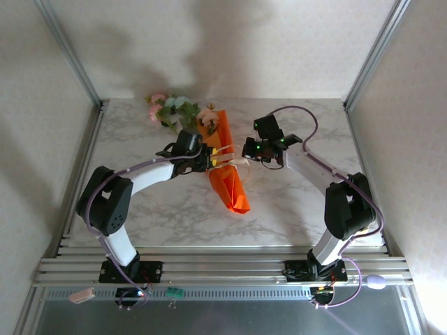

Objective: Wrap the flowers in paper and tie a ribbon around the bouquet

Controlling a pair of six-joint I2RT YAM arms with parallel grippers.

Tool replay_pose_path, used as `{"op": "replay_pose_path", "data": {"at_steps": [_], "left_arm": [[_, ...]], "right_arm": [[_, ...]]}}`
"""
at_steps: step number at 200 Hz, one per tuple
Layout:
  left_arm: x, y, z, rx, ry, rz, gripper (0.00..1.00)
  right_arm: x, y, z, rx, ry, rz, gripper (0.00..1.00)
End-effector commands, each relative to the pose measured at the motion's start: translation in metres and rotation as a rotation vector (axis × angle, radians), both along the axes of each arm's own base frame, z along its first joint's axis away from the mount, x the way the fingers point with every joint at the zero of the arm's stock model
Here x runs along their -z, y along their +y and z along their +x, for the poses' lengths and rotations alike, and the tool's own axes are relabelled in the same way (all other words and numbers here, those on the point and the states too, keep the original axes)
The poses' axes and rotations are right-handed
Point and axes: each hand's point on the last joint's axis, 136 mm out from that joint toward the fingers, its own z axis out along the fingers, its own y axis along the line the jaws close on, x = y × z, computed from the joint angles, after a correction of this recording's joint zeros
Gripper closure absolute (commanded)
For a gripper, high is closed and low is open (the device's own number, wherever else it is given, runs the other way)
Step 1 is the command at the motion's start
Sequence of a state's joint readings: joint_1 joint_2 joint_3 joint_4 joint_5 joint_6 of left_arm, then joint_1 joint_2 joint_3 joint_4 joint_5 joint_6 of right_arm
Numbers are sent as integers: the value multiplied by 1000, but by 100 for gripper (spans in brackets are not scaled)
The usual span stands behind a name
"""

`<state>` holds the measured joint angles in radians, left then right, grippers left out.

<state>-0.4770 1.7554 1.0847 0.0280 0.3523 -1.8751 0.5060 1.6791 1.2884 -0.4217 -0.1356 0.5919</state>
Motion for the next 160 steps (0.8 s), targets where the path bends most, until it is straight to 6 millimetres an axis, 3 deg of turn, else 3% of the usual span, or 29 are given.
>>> {"op": "replay_pose_path", "data": {"at_steps": [1,27,59,87,120,140,149,160], "left_arm": [[-1,-11,2,-15,31,-47,70],[1,-21,0,-3,74,-38,66],[6,-15,5,-35,72,-10,61],[-18,-12,14,-39,2,25,61],[-29,-17,-1,1,14,43,55],[-62,-14,0,-35,-67,39,53],[-79,-9,4,-43,-98,73,44],[-86,-3,6,-36,-86,146,16]], "right_arm": [[0,6,-7,-18,10,19,100],[2,7,-10,-16,12,21,100],[1,10,-12,-26,10,23,100],[1,9,-13,-30,12,22,100],[1,9,-13,-31,12,23,100],[2,11,-13,-33,16,28,100],[2,11,-13,-32,19,30,100],[4,12,-13,-34,22,30,100]]}}
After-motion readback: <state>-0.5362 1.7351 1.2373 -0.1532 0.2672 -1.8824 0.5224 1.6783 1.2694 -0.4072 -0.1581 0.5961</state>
